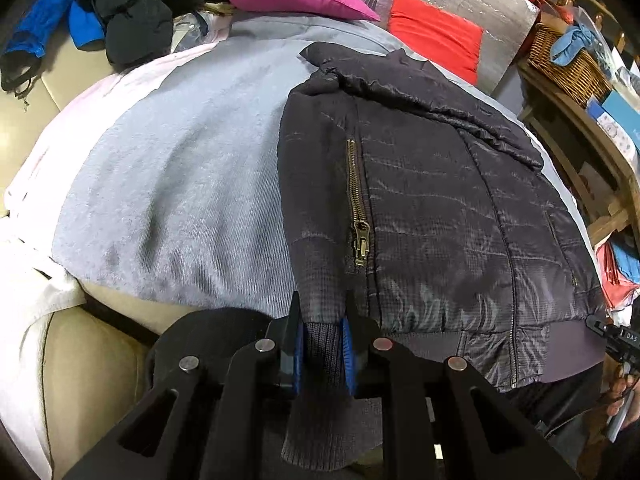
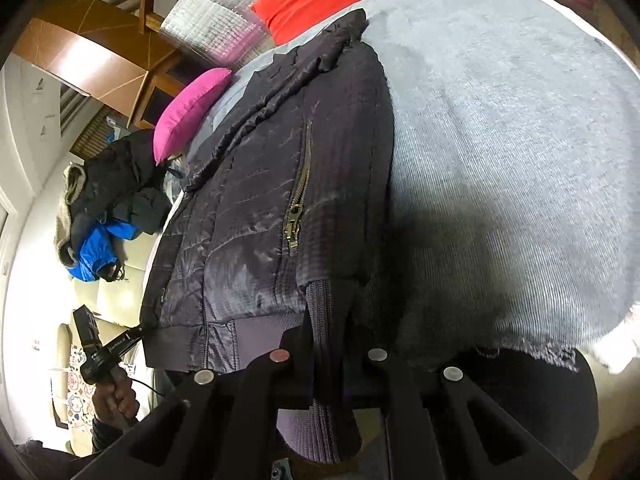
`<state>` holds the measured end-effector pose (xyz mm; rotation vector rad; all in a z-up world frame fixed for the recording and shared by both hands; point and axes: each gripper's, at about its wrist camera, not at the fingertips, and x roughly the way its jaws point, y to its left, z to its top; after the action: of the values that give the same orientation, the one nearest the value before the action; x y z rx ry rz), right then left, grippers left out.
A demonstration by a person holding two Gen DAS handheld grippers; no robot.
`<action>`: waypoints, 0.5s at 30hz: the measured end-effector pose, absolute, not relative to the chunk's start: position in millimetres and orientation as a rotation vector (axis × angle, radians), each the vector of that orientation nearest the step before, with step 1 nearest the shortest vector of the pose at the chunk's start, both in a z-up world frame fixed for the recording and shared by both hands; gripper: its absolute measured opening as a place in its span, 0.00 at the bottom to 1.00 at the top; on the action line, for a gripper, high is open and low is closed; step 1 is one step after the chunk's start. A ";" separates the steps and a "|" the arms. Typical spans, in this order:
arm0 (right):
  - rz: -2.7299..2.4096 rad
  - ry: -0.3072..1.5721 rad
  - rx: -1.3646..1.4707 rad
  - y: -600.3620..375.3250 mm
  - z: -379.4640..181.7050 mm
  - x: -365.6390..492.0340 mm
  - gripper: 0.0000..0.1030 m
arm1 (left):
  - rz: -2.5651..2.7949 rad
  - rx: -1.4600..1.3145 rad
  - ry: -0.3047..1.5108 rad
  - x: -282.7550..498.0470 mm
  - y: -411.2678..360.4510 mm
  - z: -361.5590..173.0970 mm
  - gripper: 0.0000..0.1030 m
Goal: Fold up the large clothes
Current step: 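Lift the ribbed hem off the blanket with both tools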
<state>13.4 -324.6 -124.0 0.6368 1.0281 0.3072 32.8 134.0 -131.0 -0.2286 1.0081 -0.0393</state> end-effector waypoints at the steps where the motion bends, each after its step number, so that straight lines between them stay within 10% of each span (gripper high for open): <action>1: 0.307 1.028 0.637 -325.0 -123.7 11.3 0.09 | -0.041 -0.229 1.008 33.4 134.5 -130.9 0.16; 15: 0.328 1.029 0.620 -331.2 -116.7 10.4 0.09 | -0.048 -0.219 0.986 39.5 132.4 -124.3 0.16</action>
<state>10.4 -331.2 -116.7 0.6196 1.0285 0.3283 39.5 132.4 -124.3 -0.2189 0.9862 -0.0476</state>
